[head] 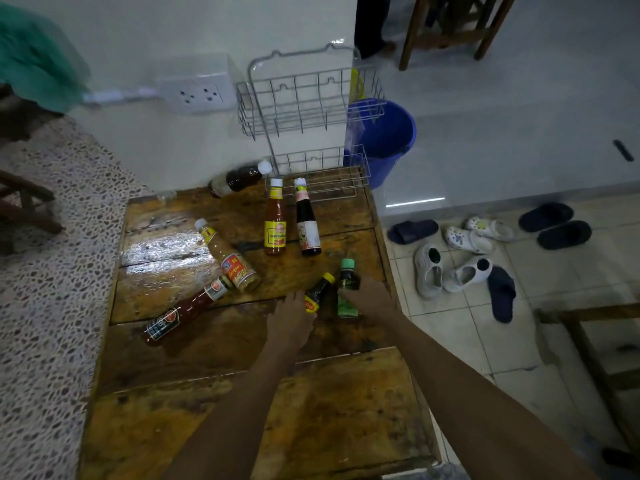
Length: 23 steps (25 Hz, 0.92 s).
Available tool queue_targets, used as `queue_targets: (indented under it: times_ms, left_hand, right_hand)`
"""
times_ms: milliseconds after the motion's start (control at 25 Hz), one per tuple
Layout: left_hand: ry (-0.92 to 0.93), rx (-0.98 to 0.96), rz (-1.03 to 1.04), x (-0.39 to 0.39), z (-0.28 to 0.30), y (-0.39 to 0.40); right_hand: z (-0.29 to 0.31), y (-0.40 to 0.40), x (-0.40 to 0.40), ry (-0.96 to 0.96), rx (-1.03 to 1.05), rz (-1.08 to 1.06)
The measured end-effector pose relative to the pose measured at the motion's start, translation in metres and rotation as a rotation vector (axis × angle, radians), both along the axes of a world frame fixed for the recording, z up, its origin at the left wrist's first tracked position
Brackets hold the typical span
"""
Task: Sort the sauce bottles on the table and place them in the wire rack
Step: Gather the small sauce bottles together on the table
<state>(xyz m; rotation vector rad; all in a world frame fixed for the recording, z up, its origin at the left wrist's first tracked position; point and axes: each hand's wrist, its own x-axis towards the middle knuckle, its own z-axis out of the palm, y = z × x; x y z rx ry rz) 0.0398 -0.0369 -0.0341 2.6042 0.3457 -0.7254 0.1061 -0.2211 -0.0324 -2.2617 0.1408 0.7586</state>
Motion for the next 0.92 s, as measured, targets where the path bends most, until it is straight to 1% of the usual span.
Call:
queue_targets:
  times_ms: [80, 200, 360, 440, 560, 760, 920]
  left_hand:
    - [-0.043, -0.088, 0.083, -0.002, 0.006, 0.000]
    - [-0.203, -0.303, 0.304, -0.017, 0.022, 0.006]
    - [-0.405, -0.419, 0.573, -0.063, 0.044, 0.034]
    - [-0.489, -0.420, 0.711, -0.092, 0.051, 0.059]
    - [-0.545, -0.375, 0.831, -0.126, 0.054, 0.104]
    - [-0.624, -0.372, 0.908, -0.178, 0.043, 0.181]
    - [-0.647, -0.339, 1.016, -0.202, 0.026, 0.222]
  right_hand:
    - [0.004, -0.005, -0.002, 0.001, 0.062, 0.031]
    - [0.017, 0.003, -0.012, -0.068, 0.173, 0.124]
    - [0.043, 0.060, -0.024, -0.207, 0.223, 0.329]
    - [0.054, 0.105, -0.036, -0.291, 0.233, 0.454]
    - [0.058, 0.167, -0.064, -0.379, 0.272, 0.548]
    - [0.040, 0.250, -0.105, -0.372, 0.272, 0.688]
    - [0.024, 0.302, -0.129, -0.341, 0.271, 0.708]
